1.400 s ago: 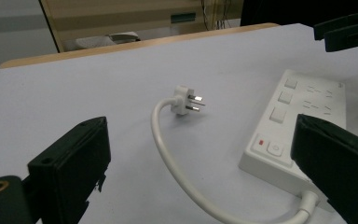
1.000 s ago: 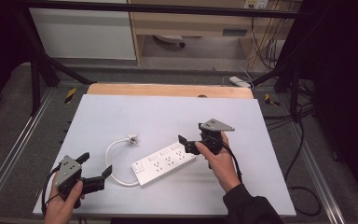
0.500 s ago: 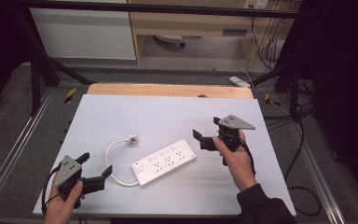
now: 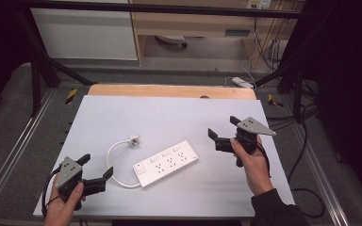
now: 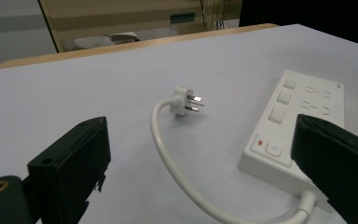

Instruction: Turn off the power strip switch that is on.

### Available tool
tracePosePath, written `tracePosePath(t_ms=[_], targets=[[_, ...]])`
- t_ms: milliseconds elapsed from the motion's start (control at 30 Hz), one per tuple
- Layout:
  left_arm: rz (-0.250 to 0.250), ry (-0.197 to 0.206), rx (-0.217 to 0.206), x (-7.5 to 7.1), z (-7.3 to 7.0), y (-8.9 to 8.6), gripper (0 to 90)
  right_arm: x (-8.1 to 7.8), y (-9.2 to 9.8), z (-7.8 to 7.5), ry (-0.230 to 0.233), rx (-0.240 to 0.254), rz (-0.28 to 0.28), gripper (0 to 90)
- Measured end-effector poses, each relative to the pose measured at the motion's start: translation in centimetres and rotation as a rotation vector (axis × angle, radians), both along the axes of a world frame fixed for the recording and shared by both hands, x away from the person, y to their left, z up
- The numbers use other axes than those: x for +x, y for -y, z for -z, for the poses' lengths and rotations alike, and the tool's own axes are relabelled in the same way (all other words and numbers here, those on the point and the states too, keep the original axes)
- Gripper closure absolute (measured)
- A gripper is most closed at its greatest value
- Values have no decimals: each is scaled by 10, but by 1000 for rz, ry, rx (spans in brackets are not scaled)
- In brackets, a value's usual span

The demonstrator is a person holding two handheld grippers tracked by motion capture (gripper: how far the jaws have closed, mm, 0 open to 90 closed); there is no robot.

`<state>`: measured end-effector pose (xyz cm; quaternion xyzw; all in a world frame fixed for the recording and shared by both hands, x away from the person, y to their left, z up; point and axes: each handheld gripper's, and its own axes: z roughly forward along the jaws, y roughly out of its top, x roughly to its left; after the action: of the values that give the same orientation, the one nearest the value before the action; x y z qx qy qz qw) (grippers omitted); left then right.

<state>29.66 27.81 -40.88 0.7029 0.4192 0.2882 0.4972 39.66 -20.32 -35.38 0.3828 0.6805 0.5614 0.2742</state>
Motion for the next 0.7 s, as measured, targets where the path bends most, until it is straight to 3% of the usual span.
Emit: tracePosePath(t_ms=[233, 700], targets=[[0, 1, 0, 0, 0, 0, 46, -6, 15, -1, 29, 4, 32, 27], [-1, 1, 1, 0, 0, 0, 46, -22, 45, 7, 40, 18, 68, 44]])
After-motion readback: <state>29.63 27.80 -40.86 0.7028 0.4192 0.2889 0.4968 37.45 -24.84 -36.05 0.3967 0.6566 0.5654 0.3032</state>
